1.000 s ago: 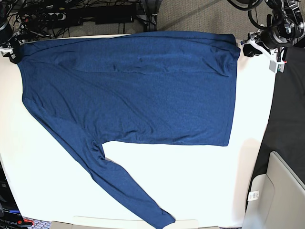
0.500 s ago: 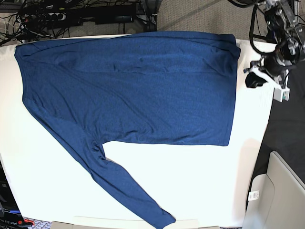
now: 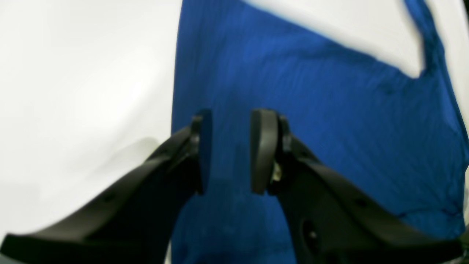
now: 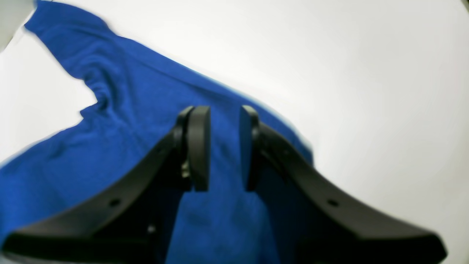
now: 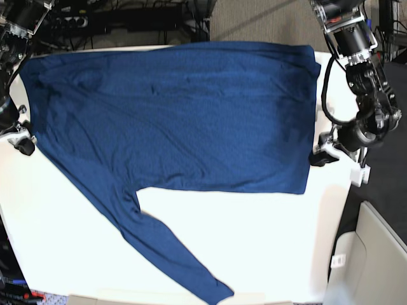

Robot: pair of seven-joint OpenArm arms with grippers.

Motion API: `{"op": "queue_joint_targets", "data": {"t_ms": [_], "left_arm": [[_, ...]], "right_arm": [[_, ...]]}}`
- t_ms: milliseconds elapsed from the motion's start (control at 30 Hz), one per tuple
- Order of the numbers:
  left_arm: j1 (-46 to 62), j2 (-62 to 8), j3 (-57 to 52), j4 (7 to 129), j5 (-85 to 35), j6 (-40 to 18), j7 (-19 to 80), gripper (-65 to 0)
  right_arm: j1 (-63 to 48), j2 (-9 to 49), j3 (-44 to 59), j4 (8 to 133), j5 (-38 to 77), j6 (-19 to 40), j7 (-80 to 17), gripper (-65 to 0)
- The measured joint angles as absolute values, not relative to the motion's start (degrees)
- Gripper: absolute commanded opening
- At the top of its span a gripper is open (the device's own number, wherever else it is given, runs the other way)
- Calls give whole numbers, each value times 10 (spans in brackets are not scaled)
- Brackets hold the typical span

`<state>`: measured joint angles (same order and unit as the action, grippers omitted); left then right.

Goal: Fold the T-shirt properly
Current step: 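Release the shoulder edge and move both grippers toward the hem, then grasp the hem corners with both grippers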

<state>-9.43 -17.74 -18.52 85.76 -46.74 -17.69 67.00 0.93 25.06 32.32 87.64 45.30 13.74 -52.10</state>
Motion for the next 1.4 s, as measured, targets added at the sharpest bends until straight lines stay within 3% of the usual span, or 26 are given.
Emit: {"op": "queue_joint_targets", "data": {"t_ms": [200,467,567,667,900,1400], "left_arm": [[-138,-181,-112,791,-421,-178,578,-397],[-172,-180,-61,667,-400,-172,453,-397],[-196,-181,-38,606,-401,-171,418,-397],[-218,-178,-20,566,-406,-175,375,-397],[-247,-180,-11,495,-405,-174,355,-396],[-248,-188,-6,495,-393,-171,329,-399]], "right_arm": [[112,246,240,859,367,143,-521,-504],[227,236,207,706,337,135,-524,-500],[248,239,206,675,338,132,-522,-427],[246,241,206,674,336,132,-523,-347],[239,239,206,675,342,133,-521,-359],[218,239,209,675,368,133,-525,-359]]}}
